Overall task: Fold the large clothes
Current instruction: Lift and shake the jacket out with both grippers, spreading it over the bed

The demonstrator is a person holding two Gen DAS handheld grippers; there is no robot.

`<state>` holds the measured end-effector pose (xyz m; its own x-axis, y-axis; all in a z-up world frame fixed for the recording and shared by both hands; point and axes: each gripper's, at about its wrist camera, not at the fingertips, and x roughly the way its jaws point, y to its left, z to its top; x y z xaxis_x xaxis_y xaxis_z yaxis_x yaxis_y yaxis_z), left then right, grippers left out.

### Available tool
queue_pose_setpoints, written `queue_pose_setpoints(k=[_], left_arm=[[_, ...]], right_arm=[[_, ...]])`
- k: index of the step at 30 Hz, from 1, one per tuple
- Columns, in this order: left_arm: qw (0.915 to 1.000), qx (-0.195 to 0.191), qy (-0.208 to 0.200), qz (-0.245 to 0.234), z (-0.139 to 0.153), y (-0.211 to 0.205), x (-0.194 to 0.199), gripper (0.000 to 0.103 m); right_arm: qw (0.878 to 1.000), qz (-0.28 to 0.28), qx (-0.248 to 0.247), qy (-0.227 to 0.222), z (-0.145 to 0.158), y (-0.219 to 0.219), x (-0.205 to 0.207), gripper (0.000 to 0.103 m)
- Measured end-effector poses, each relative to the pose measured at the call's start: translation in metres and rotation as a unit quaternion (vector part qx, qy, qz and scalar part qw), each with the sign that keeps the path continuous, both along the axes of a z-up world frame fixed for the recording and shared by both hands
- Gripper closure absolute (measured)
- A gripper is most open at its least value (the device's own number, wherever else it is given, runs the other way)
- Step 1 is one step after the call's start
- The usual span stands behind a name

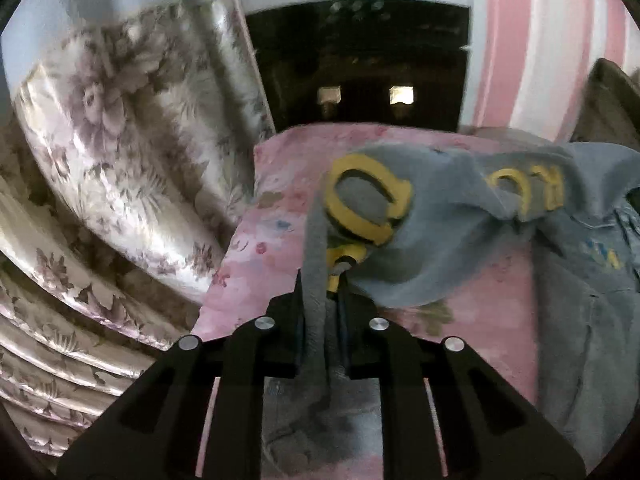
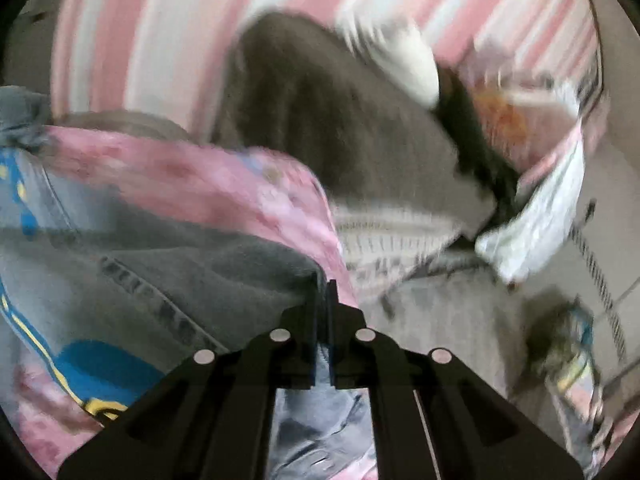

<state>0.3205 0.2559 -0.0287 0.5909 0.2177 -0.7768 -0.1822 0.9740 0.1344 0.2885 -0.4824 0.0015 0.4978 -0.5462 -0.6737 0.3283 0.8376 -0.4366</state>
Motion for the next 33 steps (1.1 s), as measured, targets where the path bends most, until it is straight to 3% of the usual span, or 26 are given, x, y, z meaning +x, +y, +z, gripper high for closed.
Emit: queue_pose_setpoints(k=[1, 2, 3, 4, 5, 9, 13, 17, 20, 22, 23, 24, 25, 27, 28, 29, 31, 33], left_arm=[[1.0, -0.005, 0.0, 0.002, -0.003, 0.002, 0.0, 0.076], [1.0, -0.006, -0.004, 0.004, -0.005, 0.0, -0.003, 0.052], [0.9999, -0.007, -0.009, 0.005, -0.005, -0.001, -0.006, 0.038], [0.9997, -0.007, -0.023, 0.004, -0.001, -0.004, -0.017, 0.018], [0.9994, -0.006, -0.034, -0.001, 0.002, -0.007, -0.026, 0.009], [0.9971, -0.033, -0.064, -0.025, 0.014, -0.029, -0.066, 0.007], [0.9906, -0.066, -0.083, -0.086, 0.018, -0.078, -0.115, 0.003], [0.9823, -0.096, -0.055, -0.151, 0.0, -0.124, -0.13, 0.003], [0.9797, -0.086, -0.024, -0.18, -0.02, -0.156, -0.129, 0.003], [0.9752, -0.104, -0.004, -0.195, -0.03, -0.169, -0.13, 0.006], [0.9731, -0.112, 0.004, -0.201, -0.034, -0.175, -0.132, 0.012], [0.9715, -0.114, 0.012, -0.208, -0.037, -0.181, -0.132, 0.015], [0.9732, -0.095, 0.01, -0.209, -0.039, -0.191, -0.136, 0.022], [0.9735, -0.073, 0.007, -0.217, -0.039, -0.199, -0.139, 0.057], [0.9731, -0.08, 0.003, -0.216, -0.036, -0.197, -0.14, 0.08], [0.9704, -0.107, -0.002, -0.216, -0.032, -0.193, -0.142, 0.092], [0.9668, -0.143, -0.025, -0.211, -0.014, -0.181, -0.152, 0.095], [0.9638, -0.151, -0.046, -0.215, 0.005, -0.179, -0.167, 0.096]], right_arm=[[1.0, 0.0, 0.027, 0.0, -0.003, -0.01, 0.001, 0.084], [0.998, -0.007, 0.055, -0.008, -0.004, -0.017, -0.004, 0.074], [0.996, -0.006, 0.082, -0.029, 0.0, -0.018, -0.013, 0.046], [0.993, 0.002, 0.106, -0.058, 0.007, -0.015, -0.025, 0.036], [0.99, 0.01, 0.115, -0.076, 0.012, -0.009, -0.035, 0.035], [0.976, 0.06, 0.171, -0.124, 0.024, 0.037, -0.087, 0.029], [0.958, 0.128, 0.239, -0.093, -0.003, 0.099, -0.125, 0.029], [0.933, 0.163, 0.316, -0.058, -0.028, 0.143, -0.143, 0.029], [0.929, 0.177, 0.32, -0.047, -0.037, 0.169, -0.152, 0.029], [0.925, 0.188, 0.329, -0.035, -0.043, 0.181, -0.155, 0.032], [0.923, 0.195, 0.331, -0.029, -0.045, 0.189, -0.157, 0.035], [0.922, 0.202, 0.331, -0.022, -0.047, 0.195, -0.157, 0.047], [0.919, 0.208, 0.334, -0.018, -0.049, 0.2, -0.157, 0.052], [0.918, 0.216, 0.333, -0.02, -0.05, 0.205, -0.156, 0.077], [0.919, 0.218, 0.328, -0.021, -0.049, 0.207, -0.154, 0.083], [0.919, 0.226, 0.323, -0.025, -0.047, 0.209, -0.154, 0.086], [0.921, 0.24, 0.305, -0.041, -0.033, 0.214, -0.159, 0.09], [0.922, 0.254, 0.285, -0.062, -0.009, 0.214, -0.171, 0.09]])
